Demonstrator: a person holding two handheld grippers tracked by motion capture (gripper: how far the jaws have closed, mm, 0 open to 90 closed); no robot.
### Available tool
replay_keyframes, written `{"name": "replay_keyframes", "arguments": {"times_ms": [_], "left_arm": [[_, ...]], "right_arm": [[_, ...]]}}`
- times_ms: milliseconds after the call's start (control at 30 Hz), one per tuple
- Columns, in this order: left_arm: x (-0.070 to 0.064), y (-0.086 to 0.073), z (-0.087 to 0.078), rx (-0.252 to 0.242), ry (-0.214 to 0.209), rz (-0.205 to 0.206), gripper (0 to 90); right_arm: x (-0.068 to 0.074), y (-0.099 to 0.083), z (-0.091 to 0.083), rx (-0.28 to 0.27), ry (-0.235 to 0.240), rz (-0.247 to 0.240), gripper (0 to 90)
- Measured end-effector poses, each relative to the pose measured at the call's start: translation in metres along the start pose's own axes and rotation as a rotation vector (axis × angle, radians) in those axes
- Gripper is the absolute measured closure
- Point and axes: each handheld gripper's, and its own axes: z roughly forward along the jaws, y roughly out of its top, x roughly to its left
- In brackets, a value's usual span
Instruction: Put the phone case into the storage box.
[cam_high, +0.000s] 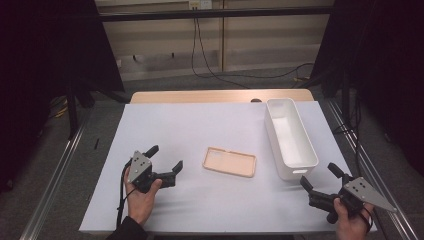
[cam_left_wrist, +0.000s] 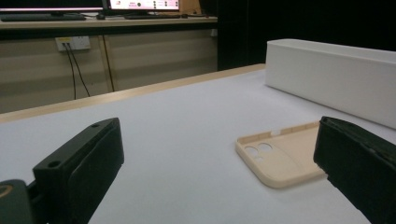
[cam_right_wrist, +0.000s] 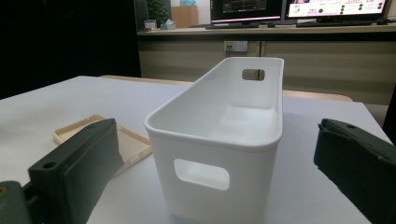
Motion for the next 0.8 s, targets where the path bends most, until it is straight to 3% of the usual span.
{"name": "replay_keyframes", "arguments": {"times_ms": [133, 300, 400, 467, 567, 733, 800], "left_arm": [[0.000, 0.003, 0.004, 0.005, 0.009, 0.000, 1.5], [-0.007, 0.011, 0.009, 0.007, -0.028, -0.022, 2.3], [-0.012, 0.017, 0.008, -0.007, -0.027, -0.009, 2.3], [-0.018, 0.023, 0.012, -0.009, -0.062, -0.013, 2.2], [-0.024, 0.026, 0.019, 0.015, -0.065, 0.029, 2.8], [-0.031, 0.034, 0.038, 0.011, -0.106, 0.014, 3.9], [-0.036, 0.038, 0.044, -0.003, -0.111, 0.044, 3.1]], "right_arm": [[0.000, 0.000, 0.000, 0.000, 0.001, 0.000, 0.0], [0.000, 0.000, -0.001, 0.002, -0.001, 0.001, 0.0], [0.000, 0.000, -0.001, 0.001, 0.001, -0.002, 0.0], [0.001, 0.000, -0.002, 0.000, 0.002, -0.004, 0.0], [0.001, 0.000, -0.002, -0.004, -0.001, -0.006, 0.0], [0.001, 0.000, -0.001, 0.000, -0.001, -0.001, 0.0], [0.001, 0.000, -0.001, -0.001, 0.000, 0.000, 0.0]]}}
